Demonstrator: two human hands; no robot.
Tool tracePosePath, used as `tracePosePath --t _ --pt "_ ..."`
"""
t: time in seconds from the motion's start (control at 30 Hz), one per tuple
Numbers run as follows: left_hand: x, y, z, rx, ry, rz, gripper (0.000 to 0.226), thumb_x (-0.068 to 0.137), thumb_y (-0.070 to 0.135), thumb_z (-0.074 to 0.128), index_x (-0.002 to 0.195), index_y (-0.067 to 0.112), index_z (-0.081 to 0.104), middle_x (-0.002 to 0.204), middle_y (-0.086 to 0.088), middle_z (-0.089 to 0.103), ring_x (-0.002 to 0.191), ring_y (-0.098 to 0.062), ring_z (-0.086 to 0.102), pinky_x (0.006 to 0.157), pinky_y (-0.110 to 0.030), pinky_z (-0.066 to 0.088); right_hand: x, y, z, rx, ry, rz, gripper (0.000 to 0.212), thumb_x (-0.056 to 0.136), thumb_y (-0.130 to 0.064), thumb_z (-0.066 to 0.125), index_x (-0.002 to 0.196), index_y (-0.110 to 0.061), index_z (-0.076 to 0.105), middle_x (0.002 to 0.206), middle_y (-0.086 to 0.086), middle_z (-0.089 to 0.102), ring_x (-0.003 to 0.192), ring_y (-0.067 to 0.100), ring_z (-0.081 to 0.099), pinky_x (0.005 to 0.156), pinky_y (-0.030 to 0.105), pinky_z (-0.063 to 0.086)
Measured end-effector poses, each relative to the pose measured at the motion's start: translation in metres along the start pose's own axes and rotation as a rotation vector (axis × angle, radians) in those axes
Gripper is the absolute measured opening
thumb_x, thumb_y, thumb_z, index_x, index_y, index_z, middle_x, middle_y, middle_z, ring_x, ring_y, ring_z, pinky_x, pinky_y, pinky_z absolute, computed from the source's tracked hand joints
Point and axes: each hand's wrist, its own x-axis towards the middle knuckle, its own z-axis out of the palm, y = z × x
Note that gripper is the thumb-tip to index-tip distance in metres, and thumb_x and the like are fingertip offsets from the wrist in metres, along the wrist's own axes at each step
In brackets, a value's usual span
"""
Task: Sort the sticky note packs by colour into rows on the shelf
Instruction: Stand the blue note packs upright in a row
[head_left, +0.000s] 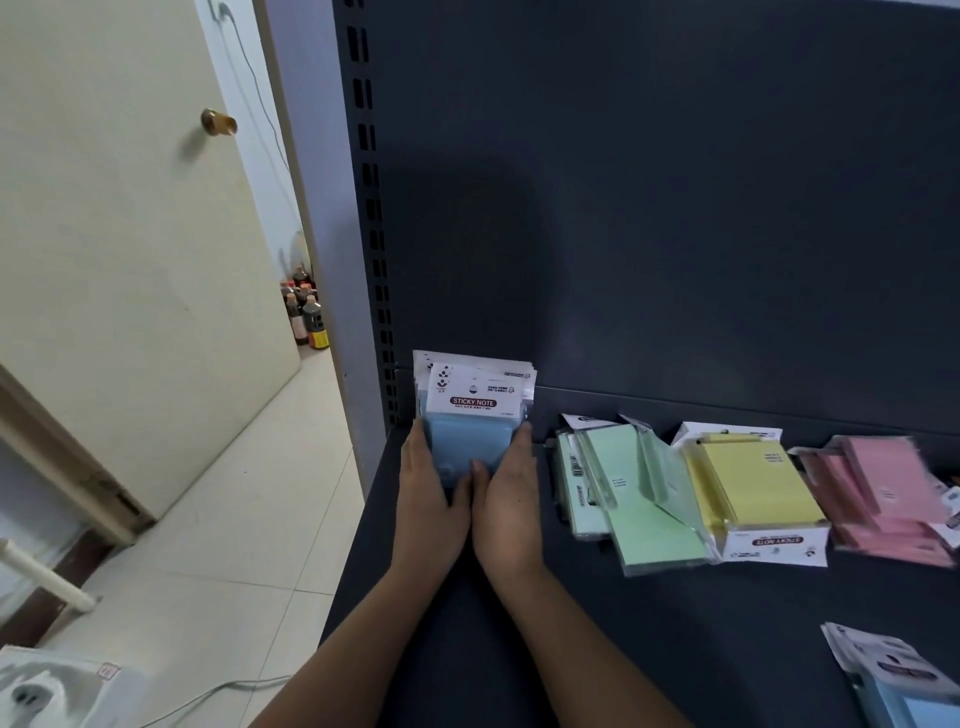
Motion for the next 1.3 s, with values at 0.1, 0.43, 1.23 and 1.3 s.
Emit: tracePosePath --t 0.1,0.43,1.23,1.3 --pt "0.001 -0.002 0.000 -0.031 0.026 -0.013 0.075 0.084 0.012 0.065 0.145 0.015 0.020 0.144 -0.001 0.033 0.127 -0.004 0.033 0.104 -0.021 0.032 -0.004 -0.003 -0.006 -0.096 -0.005 -0.028 0.065 0.097 -0.024 0.044 0.148 -0.005 0.007 0.153 0.011 0.024 0.140 0.023 0.024 0.114 0.038 0.023" --pt "0.007 -0.009 0.006 0.065 -0.017 -0.055 0.069 0.090 0.016 0.053 0.148 0.016 0.015 0.146 -0.003 0.036 0.131 -0.021 0.038 0.107 -0.047 0.035 -0.005 -0.001 -0.002 -0.029 -0.033 0.014 0.072 0.095 -0.027 0.044 0.149 -0.012 -0.001 0.153 0.009 0.023 0.138 0.021 0.028 0.112 0.040 0.031" --pt "-0.088 0.112 0.053 0.103 -0.502 0.521 0.033 0.087 0.026 0.044 0.118 0.022 0.056 0.095 0.006 0.067 0.088 -0.011 0.059 0.079 -0.032 0.048 -0.063 0.042 -0.219 -0.340 0.078 -0.077 0.036 0.082 -0.013 0.064 0.118 -0.008 0.061 0.120 0.005 0.059 0.123 0.023 0.045 0.105 0.028 0.031" --pt "-0.111 0.121 0.075 0.095 -0.641 0.410 0.038 0.092 0.027 0.046 0.130 0.023 0.046 0.098 0.005 0.064 0.092 -0.012 0.058 0.084 -0.034 0.047 -0.082 0.078 -0.251 -0.461 0.151 0.101 0.031 0.077 -0.014 0.069 0.107 -0.006 0.066 0.107 0.014 0.065 0.108 0.035 0.055 0.093 0.039 0.042"
